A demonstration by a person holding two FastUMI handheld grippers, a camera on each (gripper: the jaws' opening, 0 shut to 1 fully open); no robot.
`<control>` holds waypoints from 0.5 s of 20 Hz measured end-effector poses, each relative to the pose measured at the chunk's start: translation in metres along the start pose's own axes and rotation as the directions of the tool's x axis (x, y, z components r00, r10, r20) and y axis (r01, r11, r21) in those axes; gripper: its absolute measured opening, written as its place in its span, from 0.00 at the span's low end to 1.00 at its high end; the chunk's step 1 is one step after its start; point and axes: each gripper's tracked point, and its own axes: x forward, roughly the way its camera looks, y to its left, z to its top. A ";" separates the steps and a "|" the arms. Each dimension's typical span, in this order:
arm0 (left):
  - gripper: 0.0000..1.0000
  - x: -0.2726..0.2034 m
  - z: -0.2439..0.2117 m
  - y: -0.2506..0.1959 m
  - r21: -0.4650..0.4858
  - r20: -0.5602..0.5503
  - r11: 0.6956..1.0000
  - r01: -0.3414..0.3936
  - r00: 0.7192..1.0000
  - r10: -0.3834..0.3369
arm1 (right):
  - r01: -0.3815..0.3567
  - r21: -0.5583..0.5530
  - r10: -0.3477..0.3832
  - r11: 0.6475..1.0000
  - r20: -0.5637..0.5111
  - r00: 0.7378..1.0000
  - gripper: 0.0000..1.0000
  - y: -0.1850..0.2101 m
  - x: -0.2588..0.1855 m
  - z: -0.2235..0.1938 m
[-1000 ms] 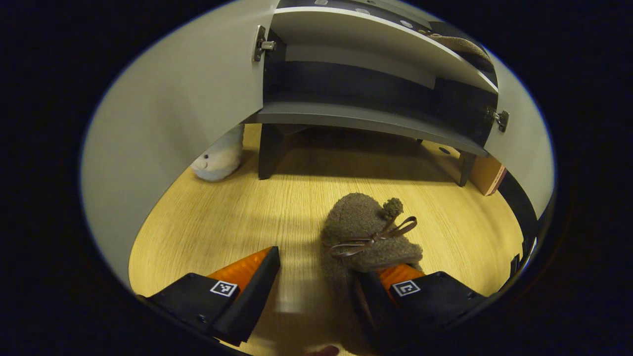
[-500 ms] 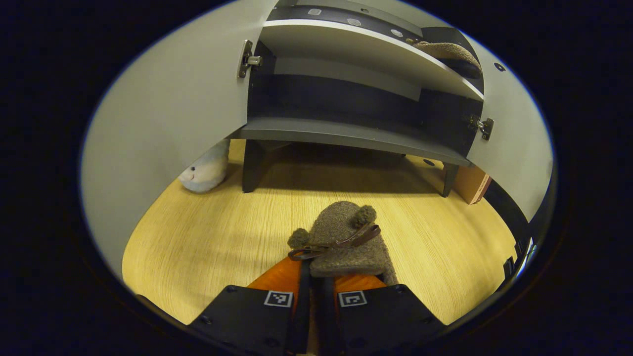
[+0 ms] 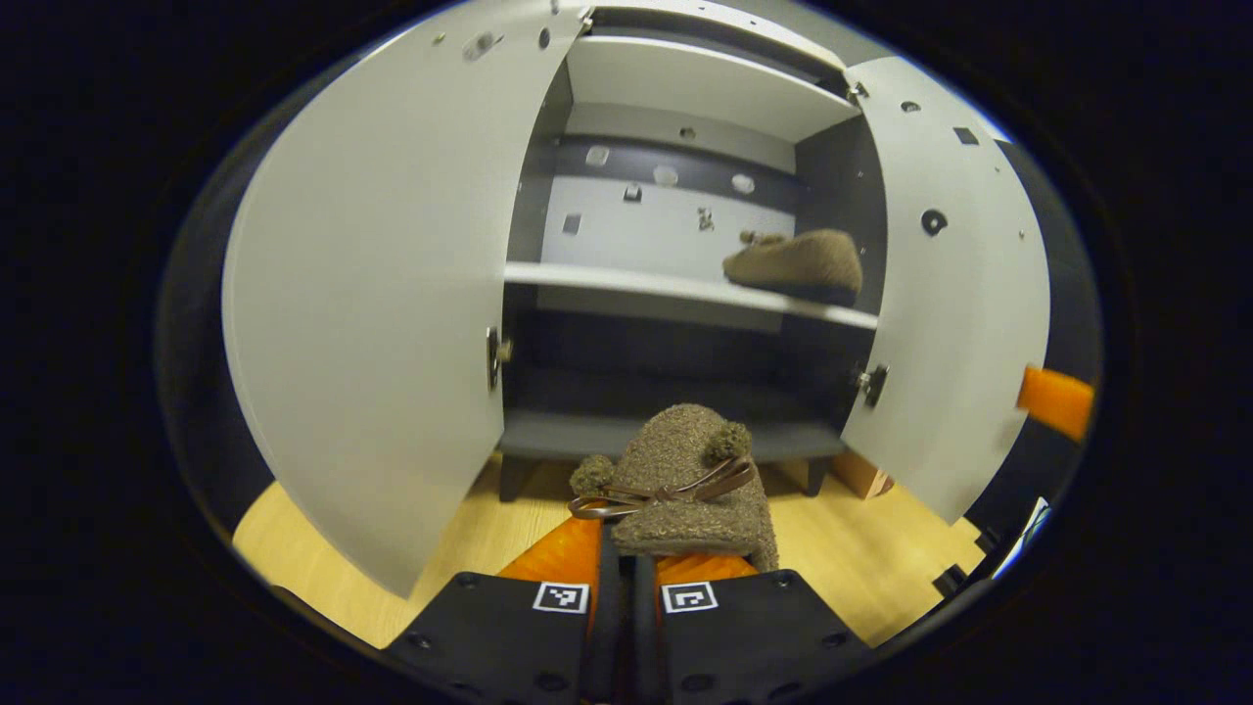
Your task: Grab one shoe with the right hand and put it into the shoe cabinet, grab the other shoe with the left hand and put it into the shoe cabinet; then close the right door with the right hand and the left door with the left hand.
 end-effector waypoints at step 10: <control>0.14 0.093 0.233 0.001 -0.032 0.180 0.996 -0.079 0.980 0.083 | 0.067 -0.019 -0.066 0.998 0.053 0.996 0.93 -0.025 -0.020 0.016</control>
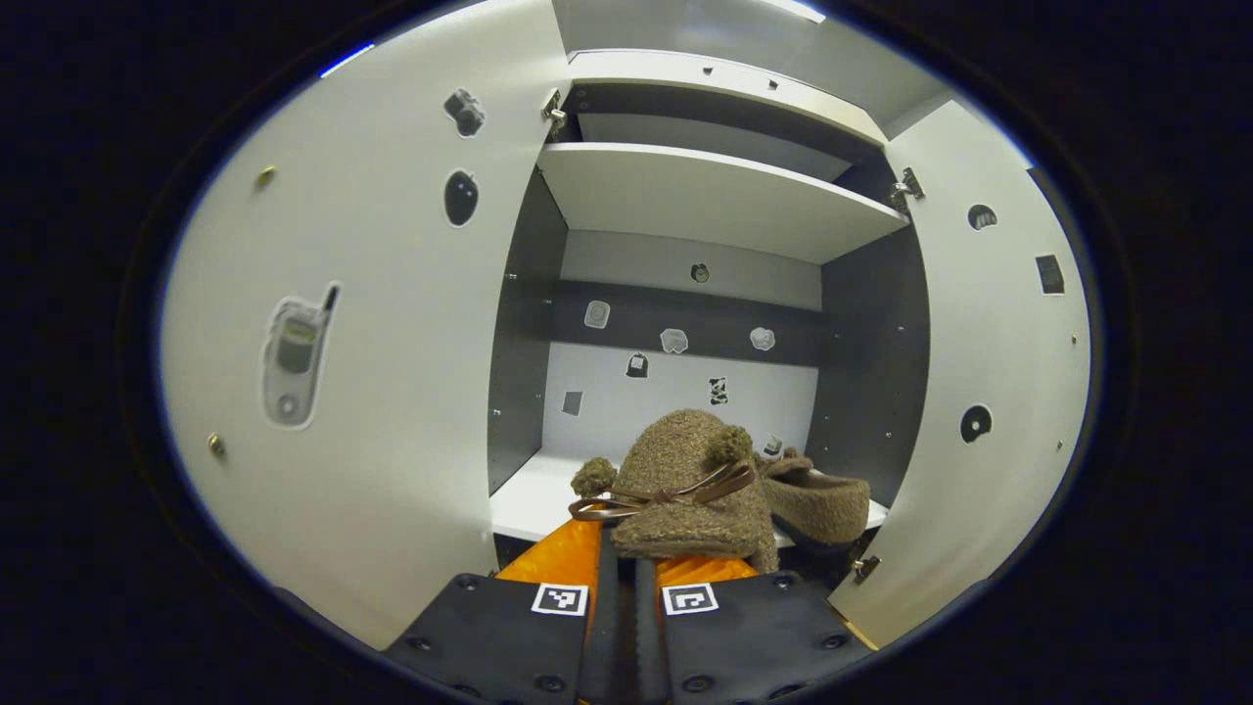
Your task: Grab one shoe with the right hand and put it into the shoe cabinet, grab the other shoe with the left hand and put it into the shoe cabinet; then close the right door with the right hand and the left door with the left hand.
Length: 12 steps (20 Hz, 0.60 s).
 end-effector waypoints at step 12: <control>0.16 0.182 -0.055 0.000 0.117 -0.254 0.991 -0.062 0.963 0.090 | 0.098 -0.007 -0.098 0.995 -0.004 0.995 0.93 -0.035 -0.021 -0.001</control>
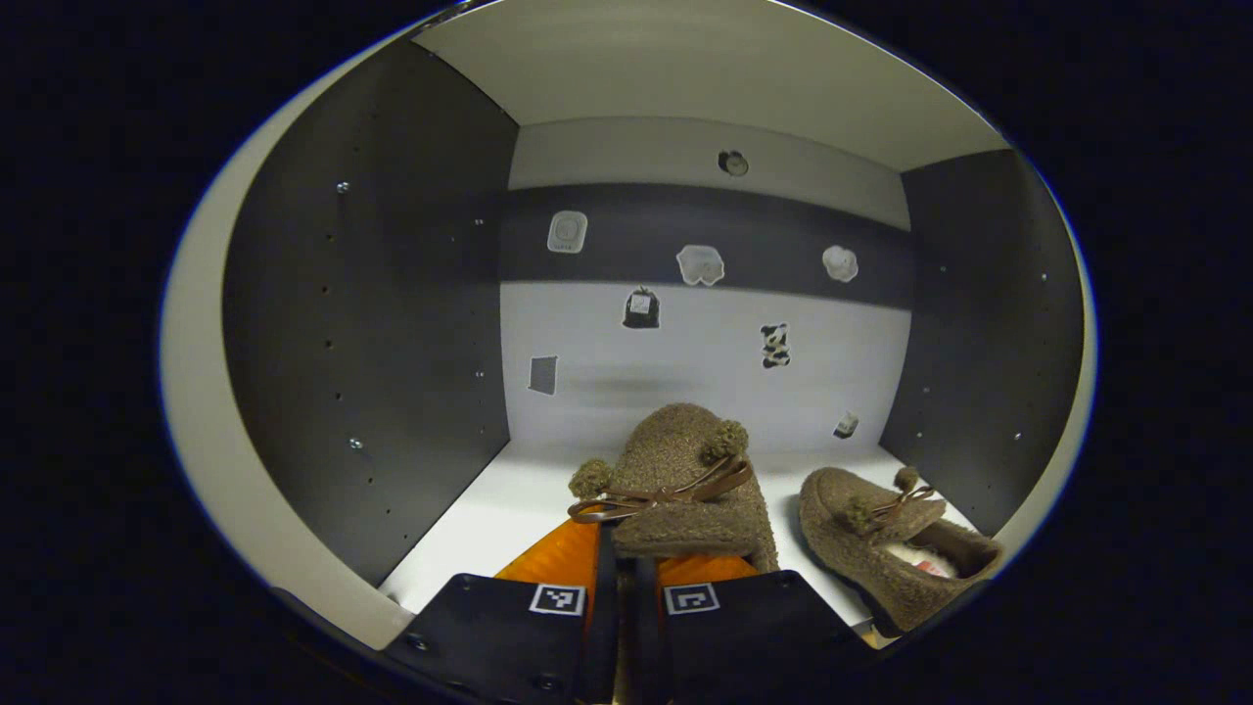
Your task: Grab one shoe with the right hand and put it into the shoe cabinet, grab the other shoe with the left hand and put it into the shoe cabinet; then close the right door with the right hand and the left door with the left hand.
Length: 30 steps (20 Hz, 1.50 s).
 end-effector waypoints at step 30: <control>0.95 -0.050 0.004 -0.023 -0.158 -0.032 0.947 0.278 0.958 -0.287 | -0.020 0.017 0.020 1.000 -0.023 1.000 0.93 0.007 -0.003 0.000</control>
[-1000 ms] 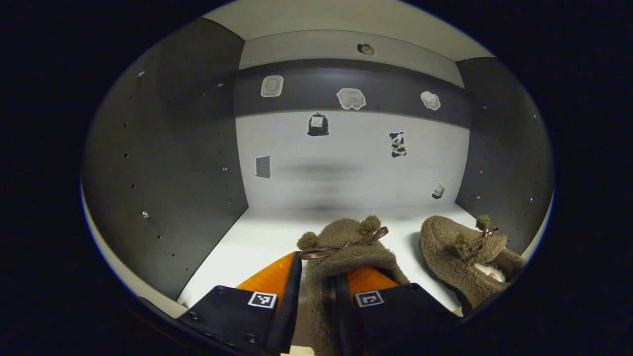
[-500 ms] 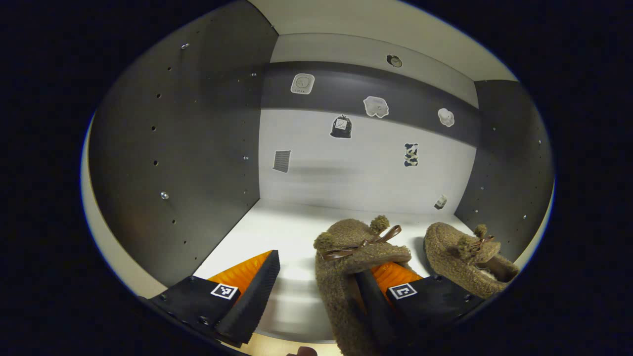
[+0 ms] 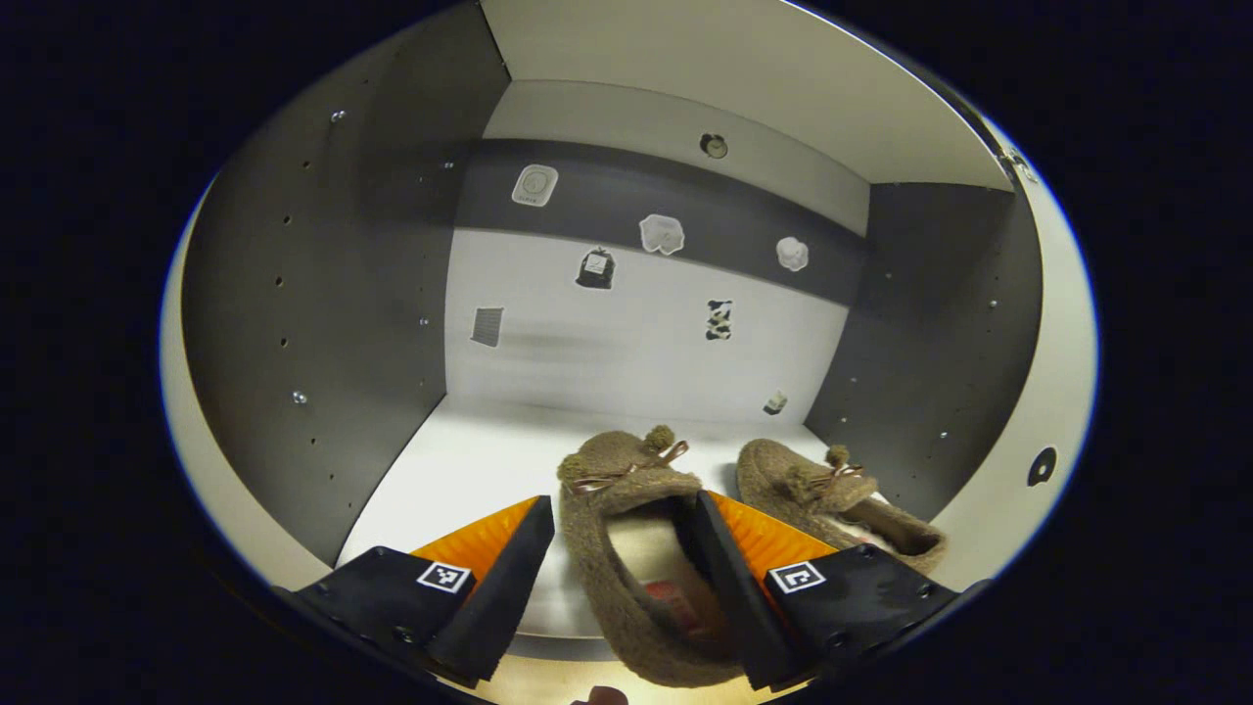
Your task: Grab one shoe with the right hand and put it into the shoe cabinet, grab the other shoe with the left hand and put it into the shoe cabinet; then close the right door with the right hand and the left door with the left hand.
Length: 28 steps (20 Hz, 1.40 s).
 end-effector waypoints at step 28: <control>0.95 -0.256 -0.092 -0.028 0.012 0.366 0.996 -0.084 0.928 0.073 | -0.116 0.025 0.113 0.993 0.090 0.990 0.93 0.035 0.004 0.030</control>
